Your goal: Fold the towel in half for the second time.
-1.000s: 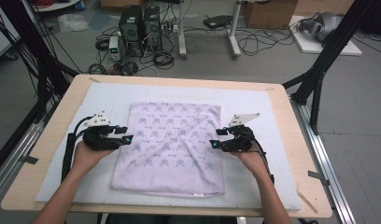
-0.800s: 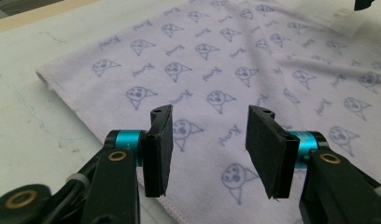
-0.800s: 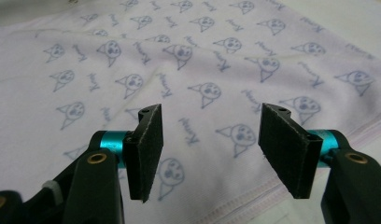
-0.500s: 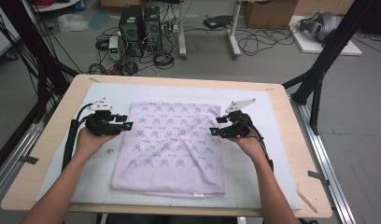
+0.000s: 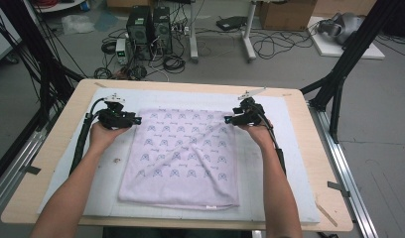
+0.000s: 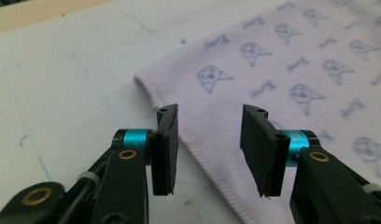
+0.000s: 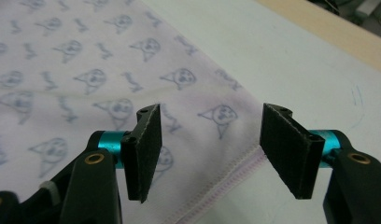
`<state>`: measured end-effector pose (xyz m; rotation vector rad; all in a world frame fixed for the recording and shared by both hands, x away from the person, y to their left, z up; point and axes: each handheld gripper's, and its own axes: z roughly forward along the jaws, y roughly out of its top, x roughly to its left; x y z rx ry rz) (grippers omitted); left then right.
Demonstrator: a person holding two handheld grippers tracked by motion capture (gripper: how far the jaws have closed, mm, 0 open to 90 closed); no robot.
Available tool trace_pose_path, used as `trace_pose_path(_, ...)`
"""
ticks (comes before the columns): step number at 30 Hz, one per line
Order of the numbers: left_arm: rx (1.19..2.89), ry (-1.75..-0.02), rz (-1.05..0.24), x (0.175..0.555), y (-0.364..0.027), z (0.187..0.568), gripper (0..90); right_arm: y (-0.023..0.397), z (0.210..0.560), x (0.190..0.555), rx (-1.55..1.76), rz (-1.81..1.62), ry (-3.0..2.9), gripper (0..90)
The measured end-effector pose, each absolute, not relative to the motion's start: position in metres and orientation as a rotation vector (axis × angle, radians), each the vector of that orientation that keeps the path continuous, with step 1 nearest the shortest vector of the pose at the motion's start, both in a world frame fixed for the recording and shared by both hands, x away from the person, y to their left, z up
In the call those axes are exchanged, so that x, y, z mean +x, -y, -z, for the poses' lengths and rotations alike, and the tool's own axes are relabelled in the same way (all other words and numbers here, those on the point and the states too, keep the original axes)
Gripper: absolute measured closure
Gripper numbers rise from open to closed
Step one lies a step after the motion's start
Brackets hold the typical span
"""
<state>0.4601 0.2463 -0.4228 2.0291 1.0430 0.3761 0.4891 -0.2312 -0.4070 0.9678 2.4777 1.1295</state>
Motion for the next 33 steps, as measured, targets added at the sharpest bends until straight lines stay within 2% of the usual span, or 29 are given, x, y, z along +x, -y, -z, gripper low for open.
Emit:
trace_pose_path(7, 2.033, -1.100, -0.393, 0.472, -0.244, 0.435, 55.7, 0.231, 0.432, 0.501, 1.044, -1.028, -2.481, 34.7)
trace_pose_path(10, 2.025, -1.153, -0.419, 0.478, -0.244, 0.438, 51.6, 0.232, 0.436, 0.503, 1.064, -0.997, -2.481, 33.6)
trace_pose_path(14, 2.054, -1.156, -0.401, 0.486, -0.237, 0.441, 50.6, 0.233, 0.441, 0.504, 1.087, -1.004, -2.484, 34.2)
trace_pose_path(15, 2.050, -1.153, -0.395, 0.486, -0.235, 0.441, 52.2, 0.234, 0.442, 0.505, 1.088, -1.015, -2.481, 35.9)
trace_pose_path(16, 2.058, -1.147, -0.407, 0.486, -0.232, 0.441, 59.1, 0.235, 0.442, 0.504, 1.098, -1.014, -2.479, 39.5)
trace_pose_path(20, 2.033, -1.160, -0.354, 0.486, -0.231, 0.441, 77.8, 0.237, 0.441, 0.502, 1.096, -1.070, -2.495, 62.8)
trace_pose_path(21, 2.036, -1.163, -0.357, 0.486, -0.230, 0.441, 82.9, 0.237, 0.442, 0.502, 1.089, -1.097, -2.501, 71.1)
trace_pose_path(22, 2.040, -1.163, -0.361, 0.486, -0.229, 0.440, 83.9, 0.238, 0.443, 0.502, 1.090, -1.138, -2.521, 79.4)
trace_pose_path(28, 2.016, -1.159, -0.345, 0.485, -0.234, 0.437, 85.4, 0.239, 0.442, 0.500, 1.079, -1.181, -2.542, 83.5)
trace_pose_path(33, 1.976, -1.094, -0.355, 0.478, -0.238, 0.421, 85.5, 0.236, 0.426, 0.495, 0.994, -1.217, -2.515, 83.5)
